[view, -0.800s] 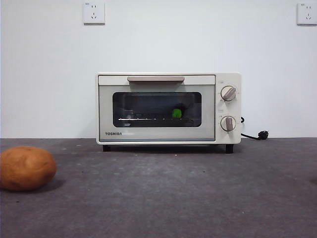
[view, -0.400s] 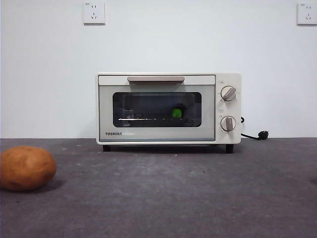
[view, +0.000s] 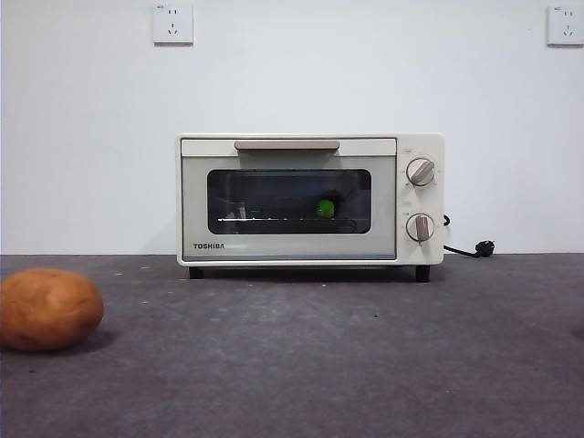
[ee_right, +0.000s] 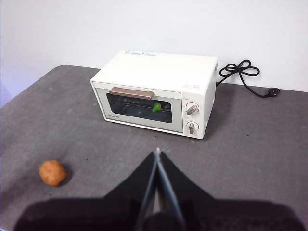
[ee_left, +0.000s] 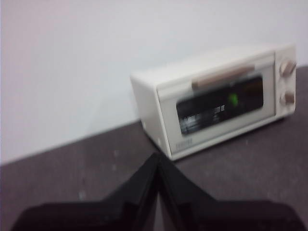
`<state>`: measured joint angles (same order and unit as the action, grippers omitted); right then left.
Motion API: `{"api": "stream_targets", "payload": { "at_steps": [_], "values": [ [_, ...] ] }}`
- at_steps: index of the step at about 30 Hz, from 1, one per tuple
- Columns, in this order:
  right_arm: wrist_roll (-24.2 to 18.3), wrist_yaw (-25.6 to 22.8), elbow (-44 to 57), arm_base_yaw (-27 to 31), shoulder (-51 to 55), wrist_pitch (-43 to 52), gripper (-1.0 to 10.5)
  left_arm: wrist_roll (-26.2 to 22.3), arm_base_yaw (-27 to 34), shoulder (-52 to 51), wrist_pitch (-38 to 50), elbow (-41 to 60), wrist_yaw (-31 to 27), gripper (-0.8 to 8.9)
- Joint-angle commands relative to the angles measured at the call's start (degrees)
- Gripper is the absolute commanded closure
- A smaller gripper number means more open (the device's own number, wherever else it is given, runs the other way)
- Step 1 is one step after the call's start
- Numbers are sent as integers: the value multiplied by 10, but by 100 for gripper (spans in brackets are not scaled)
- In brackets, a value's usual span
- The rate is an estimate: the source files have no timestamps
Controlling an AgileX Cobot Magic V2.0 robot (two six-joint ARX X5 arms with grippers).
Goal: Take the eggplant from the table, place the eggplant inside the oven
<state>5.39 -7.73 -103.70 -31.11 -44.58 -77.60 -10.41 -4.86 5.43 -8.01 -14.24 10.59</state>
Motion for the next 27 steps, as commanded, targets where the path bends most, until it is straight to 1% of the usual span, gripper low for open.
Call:
{"api": "stream_targets", "payload": {
  "at_steps": [1, 4, 8, 12, 15, 18, 27],
  "values": [
    [6, -2, 4, -1, -5, -12, 946, 21, 6, -28, 10, 41, -3, 818],
    [6, -2, 4, -1, -7, -12, 946, 38, 16, -53, 10, 78, -4, 818],
    [6, -2, 4, -1, -10, -12, 946, 57, 32, -52, 14, 106, -6, 818],
    [5, -2, 4, -1, -13, -12, 946, 61, 41, -52, 14, 124, -6, 818],
    [6, -2, 4, -1, -16, -12, 946, 73, 46, -52, 14, 137, -7, 818],
    [6, -2, 4, -1, -17, -12, 946, 74, 51, -52, -12, 138, -8, 818],
    [6, -2, 4, -1, -22, -12, 946, 88, 57, -52, -14, 138, -13, 818]
  ]
}}
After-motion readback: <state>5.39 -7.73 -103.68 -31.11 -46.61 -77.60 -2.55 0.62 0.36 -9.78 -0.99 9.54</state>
